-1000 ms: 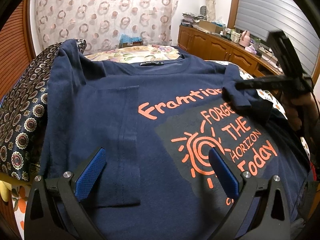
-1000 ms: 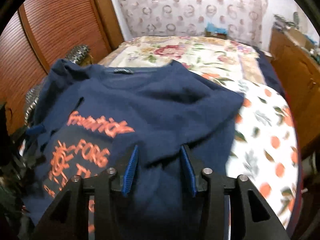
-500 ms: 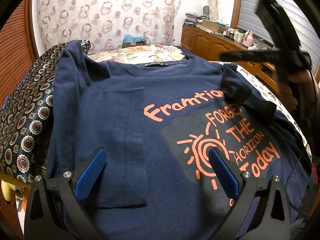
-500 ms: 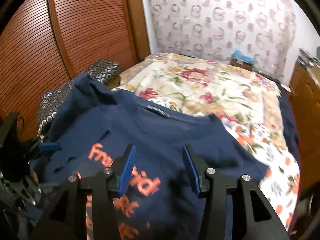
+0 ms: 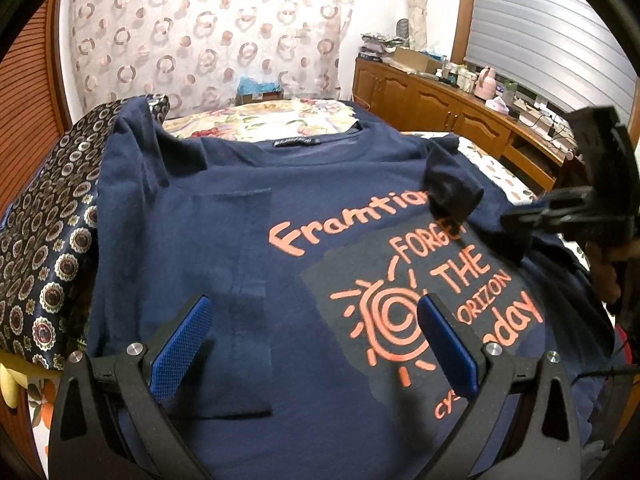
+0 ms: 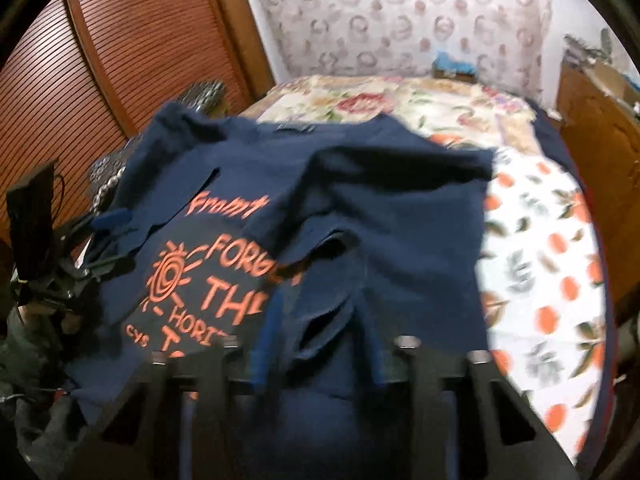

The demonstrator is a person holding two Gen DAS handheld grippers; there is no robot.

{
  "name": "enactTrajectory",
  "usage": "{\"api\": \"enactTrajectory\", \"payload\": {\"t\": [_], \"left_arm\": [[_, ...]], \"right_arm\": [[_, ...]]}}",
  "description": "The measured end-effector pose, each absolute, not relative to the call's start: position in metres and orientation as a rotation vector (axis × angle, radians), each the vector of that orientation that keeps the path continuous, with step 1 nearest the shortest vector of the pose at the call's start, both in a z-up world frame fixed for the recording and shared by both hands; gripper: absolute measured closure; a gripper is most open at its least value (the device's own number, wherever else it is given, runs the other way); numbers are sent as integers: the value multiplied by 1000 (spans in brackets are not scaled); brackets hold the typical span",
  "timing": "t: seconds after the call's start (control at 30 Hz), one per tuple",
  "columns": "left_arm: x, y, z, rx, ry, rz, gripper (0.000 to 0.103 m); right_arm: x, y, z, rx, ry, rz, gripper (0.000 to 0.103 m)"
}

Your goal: Fold small clothes

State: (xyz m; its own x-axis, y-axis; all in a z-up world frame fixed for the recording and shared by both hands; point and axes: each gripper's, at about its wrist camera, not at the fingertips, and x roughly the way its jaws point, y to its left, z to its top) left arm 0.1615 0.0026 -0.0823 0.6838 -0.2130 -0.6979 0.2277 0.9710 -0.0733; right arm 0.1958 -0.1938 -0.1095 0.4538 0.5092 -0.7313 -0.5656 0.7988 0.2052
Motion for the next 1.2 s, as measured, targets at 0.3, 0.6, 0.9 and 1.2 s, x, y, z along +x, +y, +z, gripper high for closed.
{"api": "enactTrajectory", "payload": {"t": [0.3,0.6,0.9,1.2], "left_arm": [[176,-2,-54,57,721,-236,1],[216,-51,-51,118,753,-352,1],[277,-104,-79,138,895,-515,58],[314,-67,-73,63,888,-369,93]], "right_arm": [[162,-139,-117,-123,855,798,63],[167,-184,-108,-171,740,563,53],[181,-203,-130,-144,755,402,53],[184,-211,-126,-126,784,416,53]]}}
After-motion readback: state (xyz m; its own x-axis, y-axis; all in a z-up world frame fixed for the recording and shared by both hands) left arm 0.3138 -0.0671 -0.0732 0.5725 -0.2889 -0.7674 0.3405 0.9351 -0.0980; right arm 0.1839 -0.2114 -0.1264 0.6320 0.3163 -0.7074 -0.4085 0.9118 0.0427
